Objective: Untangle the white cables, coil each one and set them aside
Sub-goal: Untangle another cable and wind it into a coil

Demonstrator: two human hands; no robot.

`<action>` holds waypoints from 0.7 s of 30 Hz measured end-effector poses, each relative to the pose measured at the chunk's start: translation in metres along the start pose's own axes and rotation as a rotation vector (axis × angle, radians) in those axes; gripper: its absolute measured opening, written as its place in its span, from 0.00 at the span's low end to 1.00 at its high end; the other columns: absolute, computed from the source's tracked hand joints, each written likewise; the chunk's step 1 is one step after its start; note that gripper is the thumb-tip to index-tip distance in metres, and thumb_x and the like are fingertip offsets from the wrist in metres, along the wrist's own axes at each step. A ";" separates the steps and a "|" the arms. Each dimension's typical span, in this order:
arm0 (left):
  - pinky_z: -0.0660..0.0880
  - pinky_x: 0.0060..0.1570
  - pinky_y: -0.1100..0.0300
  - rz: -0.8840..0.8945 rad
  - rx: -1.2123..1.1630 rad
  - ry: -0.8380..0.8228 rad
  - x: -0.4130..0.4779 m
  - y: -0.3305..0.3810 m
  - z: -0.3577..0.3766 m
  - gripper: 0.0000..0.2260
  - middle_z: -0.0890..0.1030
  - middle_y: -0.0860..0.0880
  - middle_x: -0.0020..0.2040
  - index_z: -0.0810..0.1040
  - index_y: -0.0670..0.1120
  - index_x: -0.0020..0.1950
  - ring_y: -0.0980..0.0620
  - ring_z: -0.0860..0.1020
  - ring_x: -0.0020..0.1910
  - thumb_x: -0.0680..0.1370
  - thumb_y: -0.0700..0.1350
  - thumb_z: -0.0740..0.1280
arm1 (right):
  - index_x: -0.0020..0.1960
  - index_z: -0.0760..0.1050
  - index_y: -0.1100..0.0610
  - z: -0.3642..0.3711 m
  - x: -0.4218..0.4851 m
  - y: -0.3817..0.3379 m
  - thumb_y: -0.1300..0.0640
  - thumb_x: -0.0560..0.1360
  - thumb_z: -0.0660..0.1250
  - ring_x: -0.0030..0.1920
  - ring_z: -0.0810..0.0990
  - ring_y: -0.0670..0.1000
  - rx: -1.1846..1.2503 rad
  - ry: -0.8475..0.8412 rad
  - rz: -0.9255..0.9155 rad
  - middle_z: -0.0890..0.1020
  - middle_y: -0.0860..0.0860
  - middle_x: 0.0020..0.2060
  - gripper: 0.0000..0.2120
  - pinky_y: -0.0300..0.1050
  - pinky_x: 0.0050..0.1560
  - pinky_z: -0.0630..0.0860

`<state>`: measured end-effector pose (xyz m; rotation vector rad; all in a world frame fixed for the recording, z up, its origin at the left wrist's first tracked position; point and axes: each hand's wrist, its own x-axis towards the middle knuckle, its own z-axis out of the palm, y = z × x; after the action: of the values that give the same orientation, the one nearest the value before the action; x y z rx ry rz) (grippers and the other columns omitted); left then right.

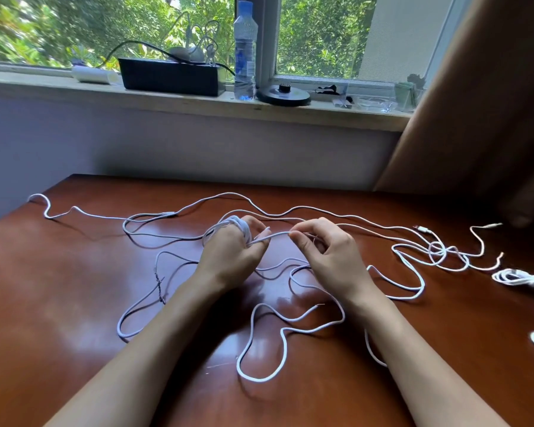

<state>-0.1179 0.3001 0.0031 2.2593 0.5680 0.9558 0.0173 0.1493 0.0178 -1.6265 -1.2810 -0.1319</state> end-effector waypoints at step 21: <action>0.71 0.49 0.50 0.178 0.424 -0.476 -0.017 0.023 0.001 0.25 0.81 0.41 0.52 0.73 0.46 0.50 0.41 0.78 0.52 0.81 0.64 0.46 | 0.54 0.85 0.47 0.009 -0.003 -0.004 0.53 0.77 0.72 0.35 0.74 0.46 0.076 -0.254 -0.082 0.76 0.43 0.40 0.07 0.33 0.40 0.68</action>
<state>-0.1252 0.2734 0.0095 2.8305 0.3827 0.3612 0.0091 0.1533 0.0141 -1.5626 -1.5282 0.0756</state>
